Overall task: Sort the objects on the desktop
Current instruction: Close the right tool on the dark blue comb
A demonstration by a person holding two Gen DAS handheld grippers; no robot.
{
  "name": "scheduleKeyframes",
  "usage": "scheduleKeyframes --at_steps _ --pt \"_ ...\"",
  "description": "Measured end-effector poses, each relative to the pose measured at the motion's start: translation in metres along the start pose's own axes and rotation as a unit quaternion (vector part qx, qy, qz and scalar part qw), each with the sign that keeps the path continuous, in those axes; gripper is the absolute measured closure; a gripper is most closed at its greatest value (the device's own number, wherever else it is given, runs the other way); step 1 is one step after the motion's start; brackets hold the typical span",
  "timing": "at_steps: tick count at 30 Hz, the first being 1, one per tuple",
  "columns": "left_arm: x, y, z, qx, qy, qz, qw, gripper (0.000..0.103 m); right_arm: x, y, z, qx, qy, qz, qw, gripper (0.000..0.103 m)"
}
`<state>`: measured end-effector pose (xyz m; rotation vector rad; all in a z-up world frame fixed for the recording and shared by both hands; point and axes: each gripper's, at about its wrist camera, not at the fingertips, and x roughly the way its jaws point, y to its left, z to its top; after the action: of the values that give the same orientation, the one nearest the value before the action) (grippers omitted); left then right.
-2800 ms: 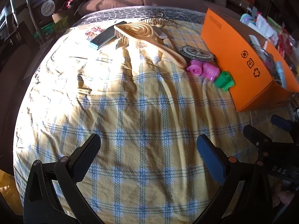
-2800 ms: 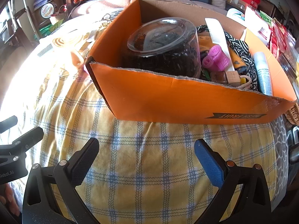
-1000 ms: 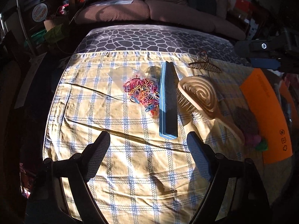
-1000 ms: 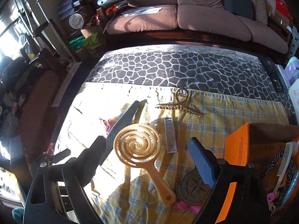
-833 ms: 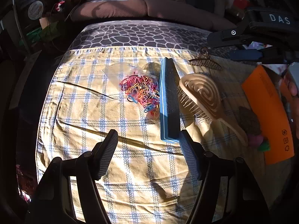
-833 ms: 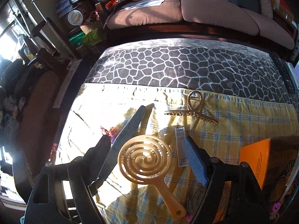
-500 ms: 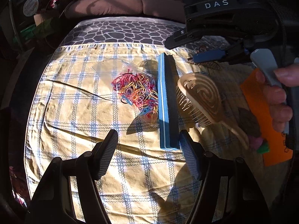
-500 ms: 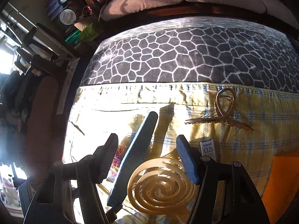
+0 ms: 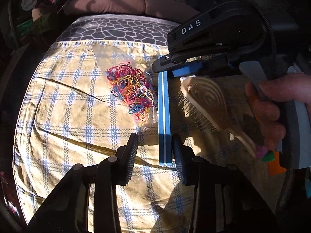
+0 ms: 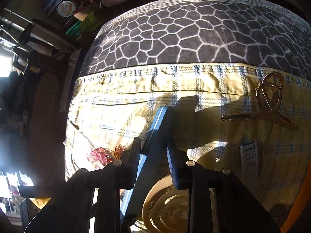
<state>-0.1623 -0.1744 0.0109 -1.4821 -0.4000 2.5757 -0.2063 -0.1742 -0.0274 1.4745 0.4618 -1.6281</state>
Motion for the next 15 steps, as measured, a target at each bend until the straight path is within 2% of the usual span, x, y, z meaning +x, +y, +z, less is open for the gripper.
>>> scheduleKeyframes --at_steps 4,7,12,14,15 --pt "-0.001 -0.001 -0.002 -0.005 0.002 -0.004 1.0 0.086 -0.003 0.001 -0.003 -0.001 -0.004 -0.002 1.0 0.077" --pt "-0.006 -0.004 -0.004 -0.006 -0.001 -0.005 1.0 0.09 -0.007 0.004 -0.005 -0.008 -0.008 0.002 1.0 0.08" --pt "-0.008 -0.008 -0.008 -0.007 -0.002 0.001 1.0 0.09 -0.007 0.012 -0.01 -0.018 -0.002 -0.01 1.0 0.08" --pt "-0.006 -0.009 -0.01 -0.01 0.004 0.007 0.9999 0.09 -0.005 0.013 -0.011 -0.019 0.004 -0.021 1.0 0.078" --pt "-0.004 -0.009 -0.01 -0.011 0.007 0.006 0.9999 0.09 -0.003 0.014 -0.011 -0.017 0.005 -0.024 1.0 0.074"
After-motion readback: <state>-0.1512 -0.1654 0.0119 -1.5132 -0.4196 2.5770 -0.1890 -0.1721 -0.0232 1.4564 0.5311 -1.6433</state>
